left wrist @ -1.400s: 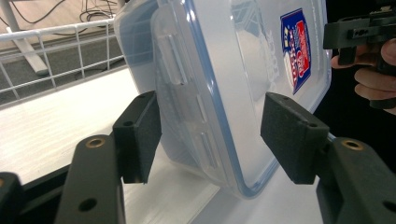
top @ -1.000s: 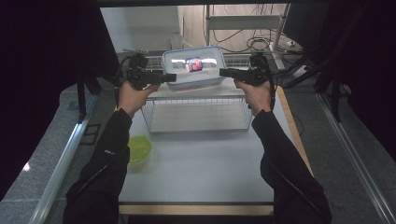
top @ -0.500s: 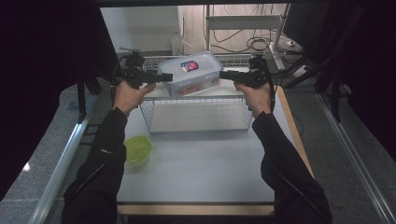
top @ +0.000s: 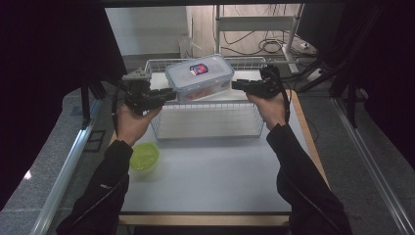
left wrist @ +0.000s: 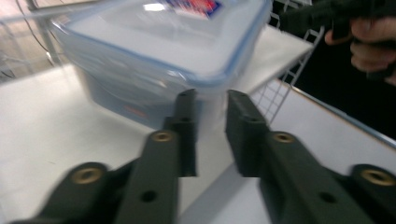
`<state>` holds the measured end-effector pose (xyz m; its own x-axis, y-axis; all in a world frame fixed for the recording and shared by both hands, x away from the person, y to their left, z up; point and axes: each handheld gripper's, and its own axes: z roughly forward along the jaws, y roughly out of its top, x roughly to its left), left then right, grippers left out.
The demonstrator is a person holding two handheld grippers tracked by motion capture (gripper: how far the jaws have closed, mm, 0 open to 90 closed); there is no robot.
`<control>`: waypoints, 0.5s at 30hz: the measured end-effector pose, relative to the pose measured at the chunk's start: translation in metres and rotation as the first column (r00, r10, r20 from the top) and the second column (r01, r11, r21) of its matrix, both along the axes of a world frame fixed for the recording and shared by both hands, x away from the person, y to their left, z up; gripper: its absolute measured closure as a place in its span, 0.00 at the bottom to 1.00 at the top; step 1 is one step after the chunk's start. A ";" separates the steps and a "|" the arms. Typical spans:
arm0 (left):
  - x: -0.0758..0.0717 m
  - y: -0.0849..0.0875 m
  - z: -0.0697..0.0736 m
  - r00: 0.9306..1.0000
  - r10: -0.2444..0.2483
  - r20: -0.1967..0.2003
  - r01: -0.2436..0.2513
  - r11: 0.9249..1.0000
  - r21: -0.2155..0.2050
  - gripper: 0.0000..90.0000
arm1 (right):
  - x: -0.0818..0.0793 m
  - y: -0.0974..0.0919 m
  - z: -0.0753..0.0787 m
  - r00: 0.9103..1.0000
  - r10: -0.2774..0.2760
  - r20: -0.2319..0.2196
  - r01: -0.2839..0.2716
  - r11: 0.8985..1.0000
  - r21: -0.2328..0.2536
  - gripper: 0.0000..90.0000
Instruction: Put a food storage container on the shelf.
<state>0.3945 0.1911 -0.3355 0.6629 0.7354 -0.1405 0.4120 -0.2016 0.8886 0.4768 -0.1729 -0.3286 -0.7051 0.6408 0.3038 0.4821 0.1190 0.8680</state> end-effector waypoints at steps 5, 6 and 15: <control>0.008 -0.008 -0.008 1.000 -0.021 -0.016 0.022 1.000 0.014 0.97 | -0.002 0.005 -0.002 1.000 0.019 0.003 -0.019 1.000 -0.015 0.82; 0.010 -0.009 -0.009 1.000 -0.021 -0.018 0.021 1.000 0.012 0.97 | -0.002 0.009 -0.004 1.000 0.029 0.004 -0.028 0.999 -0.025 0.83; 0.034 -0.015 -0.009 0.999 0.019 -0.043 -0.016 0.998 0.059 0.98 | 0.000 0.023 -0.009 0.999 0.043 0.005 -0.043 0.998 -0.034 0.87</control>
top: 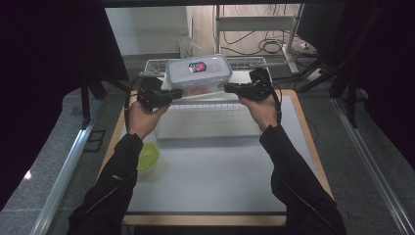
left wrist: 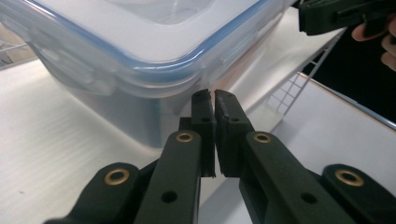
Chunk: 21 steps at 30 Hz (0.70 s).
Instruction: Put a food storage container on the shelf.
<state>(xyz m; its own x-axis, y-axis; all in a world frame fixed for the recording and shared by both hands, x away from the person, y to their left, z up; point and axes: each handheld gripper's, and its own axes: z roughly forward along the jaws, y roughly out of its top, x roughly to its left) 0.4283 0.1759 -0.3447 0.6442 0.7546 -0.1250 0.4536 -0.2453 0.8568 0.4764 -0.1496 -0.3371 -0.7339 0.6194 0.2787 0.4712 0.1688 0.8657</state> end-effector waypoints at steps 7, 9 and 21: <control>0.013 0.004 -0.001 0.999 0.029 -0.015 -0.029 1.000 0.009 0.98 | 0.003 0.017 -0.004 1.000 0.002 0.012 -0.002 0.999 -0.033 0.88; 0.016 0.006 -0.002 0.999 0.027 -0.020 -0.027 1.000 0.005 0.98 | 0.004 0.021 -0.005 1.000 0.000 0.015 0.001 0.999 -0.037 0.89; 0.005 0.036 0.005 0.990 0.142 0.009 -0.142 0.990 -0.009 1.00 | 0.003 0.026 -0.006 1.000 0.000 0.030 0.002 0.998 -0.061 0.90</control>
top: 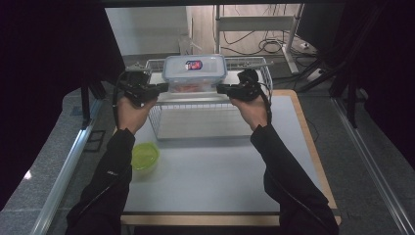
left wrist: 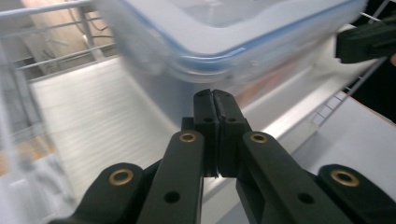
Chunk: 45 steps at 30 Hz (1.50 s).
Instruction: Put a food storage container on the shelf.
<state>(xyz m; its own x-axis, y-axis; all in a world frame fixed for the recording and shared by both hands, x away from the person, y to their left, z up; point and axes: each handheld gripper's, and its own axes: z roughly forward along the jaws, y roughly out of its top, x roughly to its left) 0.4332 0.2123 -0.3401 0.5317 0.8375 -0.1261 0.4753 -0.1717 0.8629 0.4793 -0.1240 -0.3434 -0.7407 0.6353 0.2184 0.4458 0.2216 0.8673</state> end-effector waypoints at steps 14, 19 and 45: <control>0.017 -0.018 -0.007 0.998 0.047 -0.028 -0.046 0.998 0.036 1.00 | -0.001 -0.009 0.003 1.000 -0.012 -0.001 0.012 1.000 -0.001 0.88; 0.016 -0.022 -0.006 0.999 0.039 -0.023 -0.039 0.999 0.038 0.96 | -0.002 -0.015 0.003 1.000 -0.024 0.001 0.024 1.000 -0.001 0.87; -0.104 -0.021 -0.078 0.981 -0.175 0.080 0.169 0.983 0.066 0.23 | -0.097 -0.041 -0.066 0.993 0.079 0.090 -0.061 0.980 -0.188 0.26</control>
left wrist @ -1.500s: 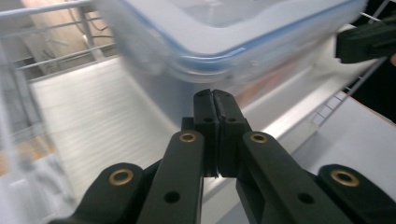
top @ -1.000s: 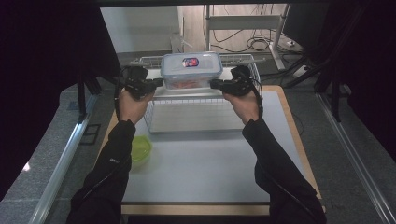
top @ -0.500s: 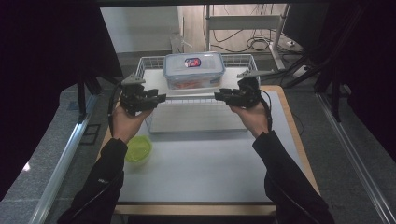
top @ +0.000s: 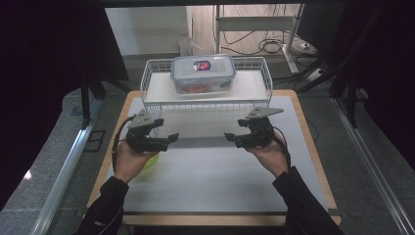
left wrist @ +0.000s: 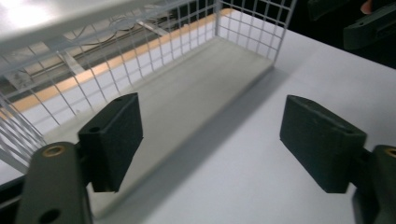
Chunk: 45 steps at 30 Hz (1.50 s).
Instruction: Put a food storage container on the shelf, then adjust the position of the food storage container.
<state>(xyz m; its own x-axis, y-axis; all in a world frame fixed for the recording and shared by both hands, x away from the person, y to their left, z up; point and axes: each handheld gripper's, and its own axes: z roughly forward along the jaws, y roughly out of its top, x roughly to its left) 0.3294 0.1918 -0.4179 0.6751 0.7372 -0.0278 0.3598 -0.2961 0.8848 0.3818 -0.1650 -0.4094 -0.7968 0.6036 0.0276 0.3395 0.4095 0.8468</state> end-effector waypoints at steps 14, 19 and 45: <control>-0.049 -0.001 -0.053 0.999 -0.041 -0.008 0.041 0.996 0.079 0.03 | -0.036 -0.021 -0.048 0.999 -0.033 -0.029 0.033 0.999 -0.003 0.10; -0.057 0.001 -0.070 0.999 -0.042 -0.028 0.044 0.994 0.100 0.01 | -0.054 -0.027 -0.067 0.999 -0.029 -0.042 0.026 0.998 -0.059 0.09; -0.036 0.089 -0.069 0.953 0.292 -0.075 -0.281 0.950 0.135 0.96 | -0.049 -0.033 -0.086 0.997 -0.029 -0.065 0.020 0.992 -0.127 0.11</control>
<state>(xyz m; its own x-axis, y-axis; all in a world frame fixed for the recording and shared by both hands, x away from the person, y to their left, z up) 0.2938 0.2806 -0.4867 0.4335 0.9009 0.0218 0.5240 -0.2717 0.8072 0.3327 -0.1981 -0.4956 -0.7808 0.6248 0.0025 0.4045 0.5024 0.7642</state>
